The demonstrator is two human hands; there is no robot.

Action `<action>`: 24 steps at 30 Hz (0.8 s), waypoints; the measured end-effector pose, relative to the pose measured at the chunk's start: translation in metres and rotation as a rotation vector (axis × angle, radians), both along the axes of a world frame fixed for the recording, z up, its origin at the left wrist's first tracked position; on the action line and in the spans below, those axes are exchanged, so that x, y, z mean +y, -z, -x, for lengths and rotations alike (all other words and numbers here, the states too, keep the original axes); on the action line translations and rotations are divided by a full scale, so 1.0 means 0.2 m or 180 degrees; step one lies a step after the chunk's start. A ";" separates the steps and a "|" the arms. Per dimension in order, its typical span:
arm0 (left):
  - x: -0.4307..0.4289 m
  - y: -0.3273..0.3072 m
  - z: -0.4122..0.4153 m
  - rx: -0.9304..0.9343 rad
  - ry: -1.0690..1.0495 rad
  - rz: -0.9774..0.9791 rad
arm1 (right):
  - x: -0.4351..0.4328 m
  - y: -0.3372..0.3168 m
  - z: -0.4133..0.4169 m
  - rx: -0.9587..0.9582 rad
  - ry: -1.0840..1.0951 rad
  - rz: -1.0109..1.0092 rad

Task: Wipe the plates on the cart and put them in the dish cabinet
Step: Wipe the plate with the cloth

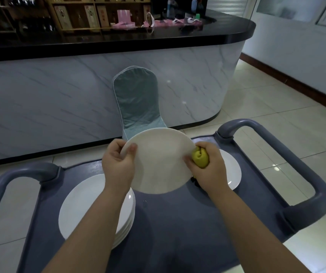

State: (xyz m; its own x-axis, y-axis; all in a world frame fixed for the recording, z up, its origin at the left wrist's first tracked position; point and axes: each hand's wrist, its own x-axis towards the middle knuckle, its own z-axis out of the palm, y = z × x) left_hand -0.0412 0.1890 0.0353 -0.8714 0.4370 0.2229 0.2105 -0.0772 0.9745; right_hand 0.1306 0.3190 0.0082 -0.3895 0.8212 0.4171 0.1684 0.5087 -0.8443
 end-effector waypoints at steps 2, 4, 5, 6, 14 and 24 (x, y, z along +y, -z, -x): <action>0.02 -0.02 -0.01 0.0787 0.0199 0.0221 | 0.00 -0.09 0.03 0.0020 -0.0100 -0.0448; 0.04 -0.02 -0.05 0.1765 0.0299 0.0624 | -0.01 -0.17 0.06 -0.0330 -0.0376 -0.1232; 0.05 0.00 -0.06 0.1997 0.0337 0.0728 | 0.00 -0.19 0.08 -0.0511 -0.0534 -0.1564; 0.05 0.01 -0.06 0.1987 0.0363 0.0733 | 0.01 -0.20 0.08 -0.0618 -0.0640 -0.1737; 0.01 0.09 -0.04 -0.1038 0.0025 -0.0390 | 0.07 -0.04 -0.06 0.0034 -0.0377 0.0692; 0.04 0.18 0.00 -0.1469 0.0753 0.0030 | 0.12 -0.13 -0.09 -0.0116 -0.0274 -0.1377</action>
